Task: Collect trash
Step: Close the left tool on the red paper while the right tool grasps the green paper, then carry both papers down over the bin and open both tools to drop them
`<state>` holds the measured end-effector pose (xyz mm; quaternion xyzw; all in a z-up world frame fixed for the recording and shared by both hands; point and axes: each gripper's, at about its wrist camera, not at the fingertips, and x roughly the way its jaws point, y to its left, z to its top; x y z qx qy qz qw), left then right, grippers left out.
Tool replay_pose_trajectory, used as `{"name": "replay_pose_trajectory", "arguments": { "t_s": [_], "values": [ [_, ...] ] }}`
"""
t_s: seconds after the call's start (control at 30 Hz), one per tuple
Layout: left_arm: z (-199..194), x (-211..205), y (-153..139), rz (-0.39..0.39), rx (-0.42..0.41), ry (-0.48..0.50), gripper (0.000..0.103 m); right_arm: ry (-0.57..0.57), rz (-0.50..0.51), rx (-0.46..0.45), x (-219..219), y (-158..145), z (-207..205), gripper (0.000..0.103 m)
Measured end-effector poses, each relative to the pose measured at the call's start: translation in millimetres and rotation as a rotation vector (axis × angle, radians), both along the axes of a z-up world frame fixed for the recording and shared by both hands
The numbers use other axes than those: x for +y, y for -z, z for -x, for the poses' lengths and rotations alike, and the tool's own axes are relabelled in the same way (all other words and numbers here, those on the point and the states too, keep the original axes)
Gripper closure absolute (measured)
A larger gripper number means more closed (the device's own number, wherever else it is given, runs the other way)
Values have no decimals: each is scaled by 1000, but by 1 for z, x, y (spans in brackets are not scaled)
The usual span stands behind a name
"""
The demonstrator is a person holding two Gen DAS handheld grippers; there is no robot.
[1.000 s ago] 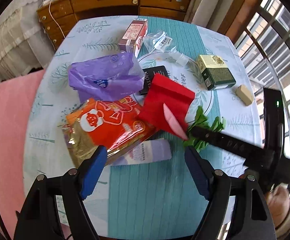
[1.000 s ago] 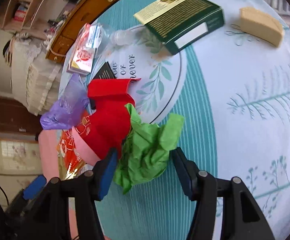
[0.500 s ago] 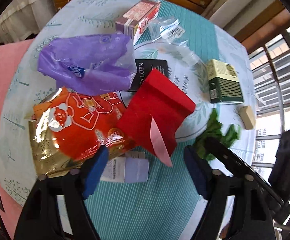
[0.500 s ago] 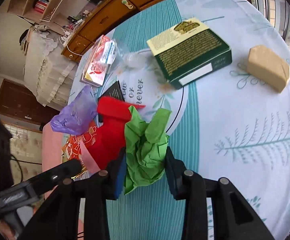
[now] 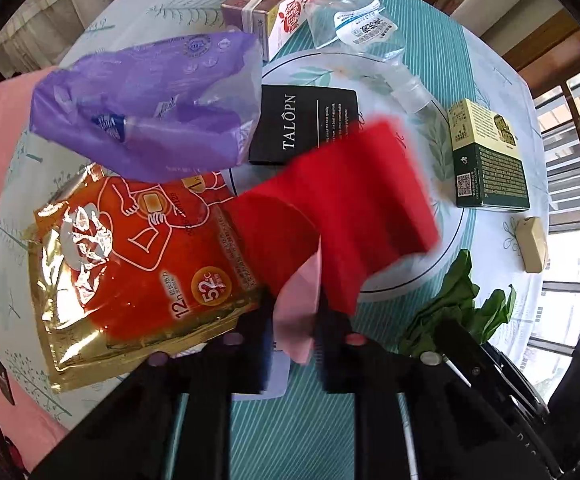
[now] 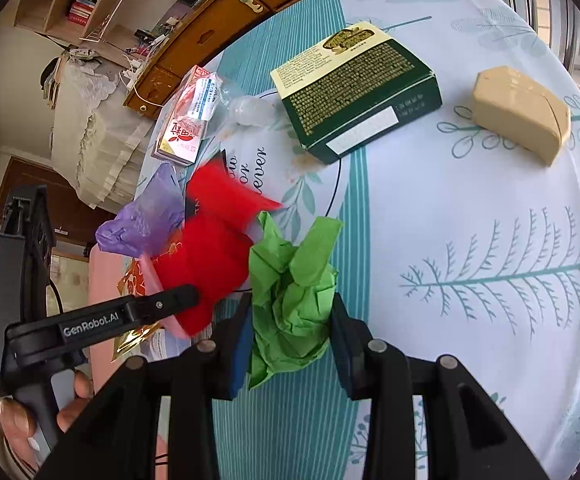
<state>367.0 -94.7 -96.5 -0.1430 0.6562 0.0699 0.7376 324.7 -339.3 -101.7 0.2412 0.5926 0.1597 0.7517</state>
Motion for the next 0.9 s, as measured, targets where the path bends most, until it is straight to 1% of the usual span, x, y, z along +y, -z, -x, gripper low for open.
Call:
{"name": "replay_pose_trajectory", "arguments": {
  "t_s": [0.07, 0.17, 0.37, 0.43, 0.73, 0.9],
  "values": [
    [2, -3, -6, -21, -28, 20, 91, 2, -1, -2, -1, 0, 3, 67],
    [7, -5, -20, -42, -69, 46, 92, 6, -3, -6, -1, -2, 7, 67],
    [32, -5, -47, -121, -145, 105, 92, 9, 2, -19, 1, -8, 20, 67],
    [42, -7, -55, -135, -164, 119, 92, 8, 3, -25, 3, -10, 24, 67],
    [97, 23, -77, -117, -224, 170, 92, 29, 4, -55, 17, -25, 57, 67],
    [134, 39, -93, -103, -276, 214, 92, 46, 14, -71, 31, -34, 82, 67]
  ]
}}
